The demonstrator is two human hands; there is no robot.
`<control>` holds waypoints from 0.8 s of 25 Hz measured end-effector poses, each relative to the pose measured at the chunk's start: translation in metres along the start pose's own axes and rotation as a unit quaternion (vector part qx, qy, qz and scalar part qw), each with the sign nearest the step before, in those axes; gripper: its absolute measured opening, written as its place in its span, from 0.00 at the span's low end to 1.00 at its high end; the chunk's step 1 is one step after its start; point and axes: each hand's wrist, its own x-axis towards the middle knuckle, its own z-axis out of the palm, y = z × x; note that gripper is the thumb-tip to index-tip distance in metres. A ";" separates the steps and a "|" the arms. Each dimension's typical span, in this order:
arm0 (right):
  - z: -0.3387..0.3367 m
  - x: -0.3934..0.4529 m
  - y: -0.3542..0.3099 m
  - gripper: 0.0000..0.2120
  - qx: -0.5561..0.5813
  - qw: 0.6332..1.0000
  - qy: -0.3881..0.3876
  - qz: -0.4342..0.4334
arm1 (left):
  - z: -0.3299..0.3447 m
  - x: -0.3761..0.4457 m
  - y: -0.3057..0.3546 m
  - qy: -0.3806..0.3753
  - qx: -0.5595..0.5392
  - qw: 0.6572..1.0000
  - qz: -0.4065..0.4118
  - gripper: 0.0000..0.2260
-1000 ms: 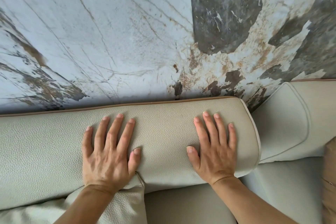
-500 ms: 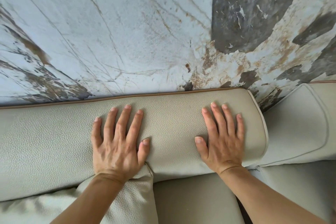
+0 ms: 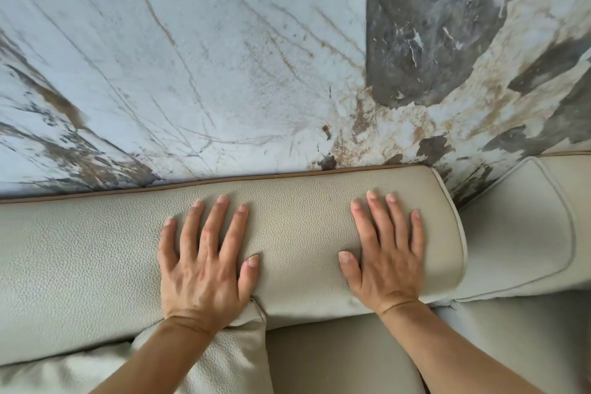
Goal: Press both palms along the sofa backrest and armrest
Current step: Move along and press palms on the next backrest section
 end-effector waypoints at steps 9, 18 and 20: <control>-0.026 0.006 -0.002 0.33 -0.006 0.994 -0.110 0.000 | -0.025 0.007 0.011 -0.087 -0.020 0.996 -0.023 0.27; -0.105 -0.021 -0.013 0.30 0.014 0.989 -0.144 0.001 | -0.108 -0.020 0.029 -0.158 0.006 0.987 -0.017 0.30; -0.131 -0.028 -0.014 0.30 0.005 0.991 -0.131 0.006 | -0.133 -0.032 0.028 -0.146 0.019 0.989 -0.008 0.30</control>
